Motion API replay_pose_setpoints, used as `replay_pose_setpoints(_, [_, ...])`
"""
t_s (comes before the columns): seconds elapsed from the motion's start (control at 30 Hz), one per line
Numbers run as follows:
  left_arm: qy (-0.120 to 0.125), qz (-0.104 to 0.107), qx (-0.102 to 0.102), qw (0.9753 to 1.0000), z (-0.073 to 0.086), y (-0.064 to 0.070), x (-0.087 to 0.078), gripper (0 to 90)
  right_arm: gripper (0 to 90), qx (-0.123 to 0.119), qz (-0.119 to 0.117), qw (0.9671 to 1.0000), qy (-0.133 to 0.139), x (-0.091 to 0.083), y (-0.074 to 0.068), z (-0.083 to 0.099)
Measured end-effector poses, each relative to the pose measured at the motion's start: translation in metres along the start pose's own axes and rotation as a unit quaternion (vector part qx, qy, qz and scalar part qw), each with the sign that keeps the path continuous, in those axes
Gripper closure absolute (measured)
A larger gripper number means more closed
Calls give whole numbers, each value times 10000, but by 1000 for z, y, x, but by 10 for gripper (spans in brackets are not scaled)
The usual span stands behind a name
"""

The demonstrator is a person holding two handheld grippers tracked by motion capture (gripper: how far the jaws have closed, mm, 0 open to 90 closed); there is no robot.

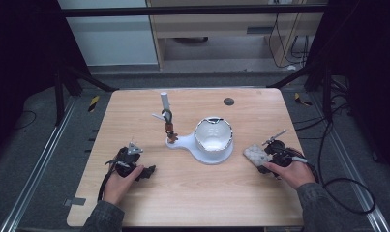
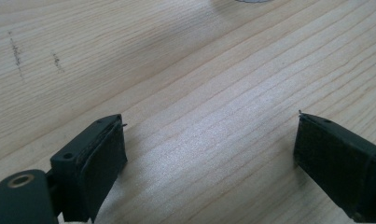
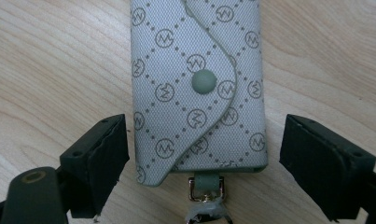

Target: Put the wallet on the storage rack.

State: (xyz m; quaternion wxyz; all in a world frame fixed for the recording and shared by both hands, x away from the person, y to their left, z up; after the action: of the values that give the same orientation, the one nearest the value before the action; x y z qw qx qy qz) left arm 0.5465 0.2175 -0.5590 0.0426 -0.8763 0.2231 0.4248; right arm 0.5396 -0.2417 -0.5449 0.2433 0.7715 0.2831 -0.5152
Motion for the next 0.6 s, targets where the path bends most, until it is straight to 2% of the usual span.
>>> replay_pose_setpoints(0.37, [4,-2,30,10000,0,1,0,87,186,-11,-29,10000,-74,4,-1,1])
replay_pose_setpoints(0.6, [-6,-4,46,10000,0,2,0,87,204,56,-78,10000,-8,3,0,3])
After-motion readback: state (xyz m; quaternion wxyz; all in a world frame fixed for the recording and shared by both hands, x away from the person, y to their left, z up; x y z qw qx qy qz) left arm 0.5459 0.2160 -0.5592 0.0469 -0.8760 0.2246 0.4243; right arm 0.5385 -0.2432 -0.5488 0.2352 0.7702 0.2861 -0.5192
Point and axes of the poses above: each handheld gripper's, and its own axes: x roughly forward along the jaws, z roughly out of its underside, y roughly to its right, the point moved 8 cm from there along x, roughly forward along the jaws, and after that the axes turned 12 degrees about -x, right-handed, at the moved point
